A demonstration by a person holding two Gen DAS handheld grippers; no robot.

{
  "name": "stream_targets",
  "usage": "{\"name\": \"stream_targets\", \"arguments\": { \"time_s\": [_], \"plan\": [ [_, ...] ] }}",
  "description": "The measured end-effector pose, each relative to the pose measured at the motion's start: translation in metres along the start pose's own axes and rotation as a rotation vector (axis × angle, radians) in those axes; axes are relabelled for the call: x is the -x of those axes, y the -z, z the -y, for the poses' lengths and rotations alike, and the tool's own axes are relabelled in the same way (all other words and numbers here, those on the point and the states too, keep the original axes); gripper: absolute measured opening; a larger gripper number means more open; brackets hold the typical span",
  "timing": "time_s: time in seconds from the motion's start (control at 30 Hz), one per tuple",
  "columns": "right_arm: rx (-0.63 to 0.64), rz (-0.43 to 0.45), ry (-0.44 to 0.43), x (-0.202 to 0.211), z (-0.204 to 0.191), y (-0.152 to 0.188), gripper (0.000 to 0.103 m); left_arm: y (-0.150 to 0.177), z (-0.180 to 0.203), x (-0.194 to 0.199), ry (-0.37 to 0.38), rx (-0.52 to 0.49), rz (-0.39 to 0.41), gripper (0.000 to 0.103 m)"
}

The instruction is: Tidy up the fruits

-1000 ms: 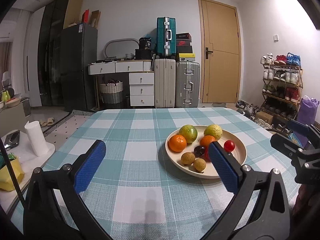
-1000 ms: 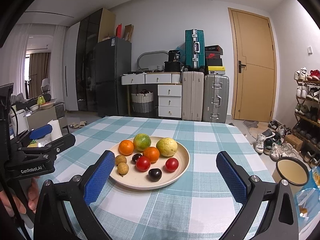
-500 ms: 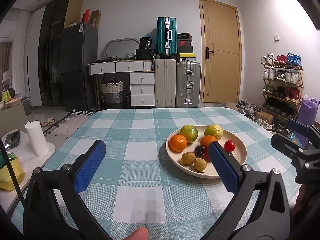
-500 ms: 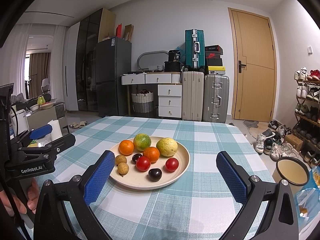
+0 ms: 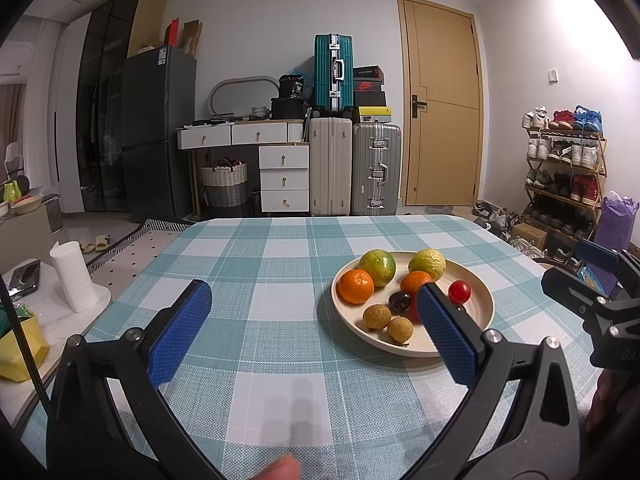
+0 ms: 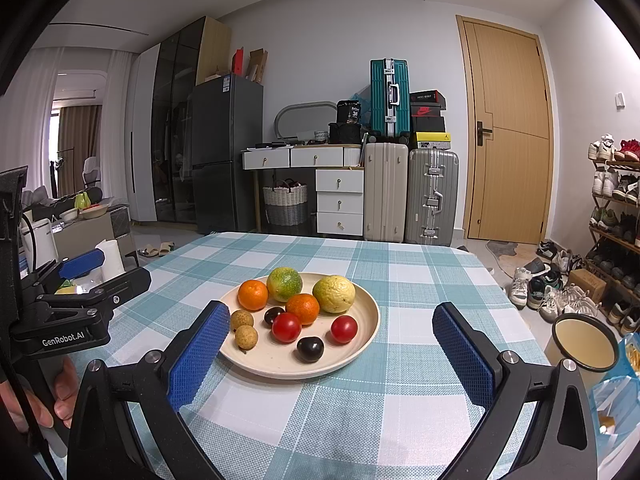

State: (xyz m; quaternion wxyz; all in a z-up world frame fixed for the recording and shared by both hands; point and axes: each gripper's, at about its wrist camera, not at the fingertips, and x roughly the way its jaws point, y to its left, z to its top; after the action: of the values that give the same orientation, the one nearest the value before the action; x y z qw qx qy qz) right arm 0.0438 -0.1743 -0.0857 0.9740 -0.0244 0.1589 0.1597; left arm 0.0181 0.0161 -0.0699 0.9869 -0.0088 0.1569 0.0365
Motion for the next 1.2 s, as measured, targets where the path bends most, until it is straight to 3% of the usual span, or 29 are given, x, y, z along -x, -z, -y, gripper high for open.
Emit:
{"name": "stream_targets", "arguments": {
  "time_s": [1.2],
  "plan": [
    [0.0,0.0,0.0,-0.0001,-0.0002,0.0003,0.103,0.0003,0.0003,0.0029,0.002,-0.001,0.001,0.102]
  ]
}}
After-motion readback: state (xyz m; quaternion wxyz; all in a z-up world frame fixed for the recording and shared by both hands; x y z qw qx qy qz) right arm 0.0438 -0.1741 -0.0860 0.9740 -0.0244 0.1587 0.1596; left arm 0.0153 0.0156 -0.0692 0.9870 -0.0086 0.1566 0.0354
